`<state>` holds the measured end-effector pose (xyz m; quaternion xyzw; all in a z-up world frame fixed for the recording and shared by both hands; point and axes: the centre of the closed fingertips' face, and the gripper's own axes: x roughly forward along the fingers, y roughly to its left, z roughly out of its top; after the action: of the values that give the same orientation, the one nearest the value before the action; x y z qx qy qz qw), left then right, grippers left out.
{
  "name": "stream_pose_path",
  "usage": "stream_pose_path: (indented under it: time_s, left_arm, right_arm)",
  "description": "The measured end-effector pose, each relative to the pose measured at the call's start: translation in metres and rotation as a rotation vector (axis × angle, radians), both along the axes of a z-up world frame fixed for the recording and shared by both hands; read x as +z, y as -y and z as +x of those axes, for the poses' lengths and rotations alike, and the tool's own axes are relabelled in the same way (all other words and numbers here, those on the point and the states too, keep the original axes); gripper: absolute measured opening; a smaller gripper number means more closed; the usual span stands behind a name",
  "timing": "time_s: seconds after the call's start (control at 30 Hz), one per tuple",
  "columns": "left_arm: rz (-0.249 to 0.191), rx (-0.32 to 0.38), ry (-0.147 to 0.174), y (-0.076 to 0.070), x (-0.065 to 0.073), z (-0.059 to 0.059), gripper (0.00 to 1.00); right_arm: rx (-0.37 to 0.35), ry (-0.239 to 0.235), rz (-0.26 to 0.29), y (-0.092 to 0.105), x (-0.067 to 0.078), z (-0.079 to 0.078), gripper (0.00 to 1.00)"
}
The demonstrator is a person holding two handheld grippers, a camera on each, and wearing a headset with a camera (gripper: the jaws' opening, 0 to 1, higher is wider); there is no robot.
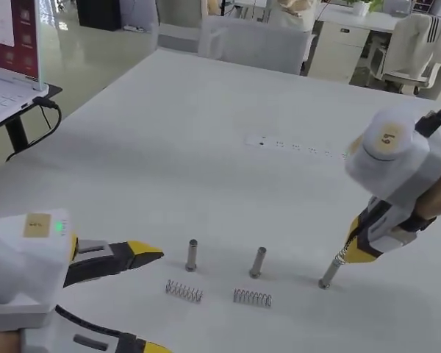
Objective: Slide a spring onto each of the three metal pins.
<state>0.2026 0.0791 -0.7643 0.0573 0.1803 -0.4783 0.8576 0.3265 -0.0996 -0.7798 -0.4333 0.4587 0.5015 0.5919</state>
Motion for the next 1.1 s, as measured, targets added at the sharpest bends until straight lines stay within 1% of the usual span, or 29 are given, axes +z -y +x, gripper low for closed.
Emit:
stream_pose_path:
  time_s: [0.27, 0.6, 0.9, 1.1]
  left_arm:
    - [-0.004, 0.001, 0.000, 0.000, 0.001, 0.000, 0.77]
    - [-0.011, 0.003, 0.002, 0.000, 0.002, 0.001, 0.76]
    - [-0.012, 0.001, -0.001, 0.000, 0.002, 0.001, 0.76]
    - [-0.010, -0.001, -0.003, 0.000, 0.002, 0.000, 0.75]
  right_arm:
    - [0.003, -0.008, -0.013, -0.001, -0.004, 0.001, 0.09]
    - [0.002, -0.031, -0.027, -0.002, -0.011, 0.002, 0.09]
    - [0.000, -0.050, -0.045, 0.000, -0.023, 0.004, 0.09]
    - [-0.001, -0.063, -0.061, -0.001, -0.033, 0.006, 0.09]
